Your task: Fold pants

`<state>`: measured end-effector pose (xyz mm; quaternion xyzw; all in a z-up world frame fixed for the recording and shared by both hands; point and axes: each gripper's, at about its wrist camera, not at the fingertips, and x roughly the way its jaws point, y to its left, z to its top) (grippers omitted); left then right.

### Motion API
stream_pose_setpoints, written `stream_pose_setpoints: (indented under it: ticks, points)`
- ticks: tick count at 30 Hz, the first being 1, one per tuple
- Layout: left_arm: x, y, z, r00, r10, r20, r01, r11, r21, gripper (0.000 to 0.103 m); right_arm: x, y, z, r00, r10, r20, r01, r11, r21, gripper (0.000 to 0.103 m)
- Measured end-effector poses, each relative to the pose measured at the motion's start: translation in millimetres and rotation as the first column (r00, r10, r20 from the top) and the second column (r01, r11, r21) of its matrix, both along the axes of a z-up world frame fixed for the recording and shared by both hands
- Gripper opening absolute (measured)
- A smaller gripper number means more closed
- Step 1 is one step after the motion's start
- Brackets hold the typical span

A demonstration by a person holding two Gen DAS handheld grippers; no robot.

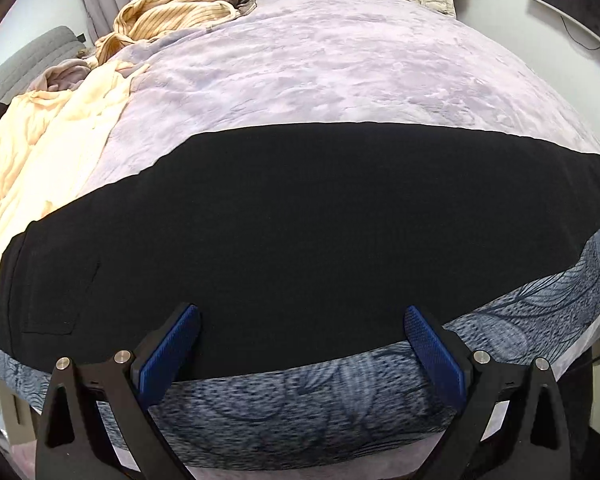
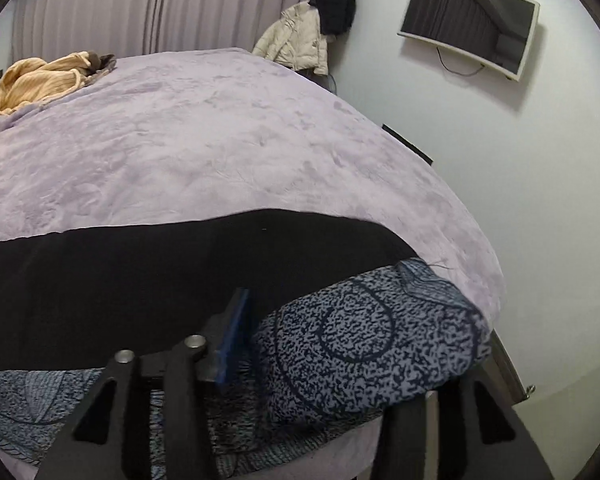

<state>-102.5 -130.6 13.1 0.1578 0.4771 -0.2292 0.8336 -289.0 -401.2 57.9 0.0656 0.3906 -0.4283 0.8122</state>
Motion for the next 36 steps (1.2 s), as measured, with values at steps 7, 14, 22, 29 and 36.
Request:
stream_pose_setpoints:
  ticks: [7, 14, 22, 29, 36]
  points:
    - [-4, 11, 33, 1.000, 0.019, 0.022, -0.017, 0.996, -0.088, 0.102, -30, 3, 46, 0.988, -0.154, 0.032, 0.157, 0.975, -0.155, 0.080]
    - [4, 5, 30, 0.998, 0.054, 0.035, -0.052, 0.998, -0.038, 0.102, 49, 137, 45, 0.925, 0.380, -0.003, -0.376, 0.915, -0.145, 0.082]
    - [13, 53, 3, 0.982, 0.187, -0.038, -0.188, 0.982, -0.024, 0.102, 76, 180, -20, 0.843, 0.502, -0.191, -0.526, 0.845, -0.101, 0.083]
    - [10, 79, 5, 0.978, 0.206, -0.033, -0.208, 0.977, -0.048, 0.102, 0, 50, -8, 0.972, 0.219, -0.083, -0.219, 0.976, 0.012, 0.094]
    - [13, 68, 7, 0.977, 0.213, -0.018, -0.213, 0.977, -0.011, 0.102, -46, -5, 13, 0.999, 0.036, -0.017, -0.036, 0.999, 0.015, 0.103]
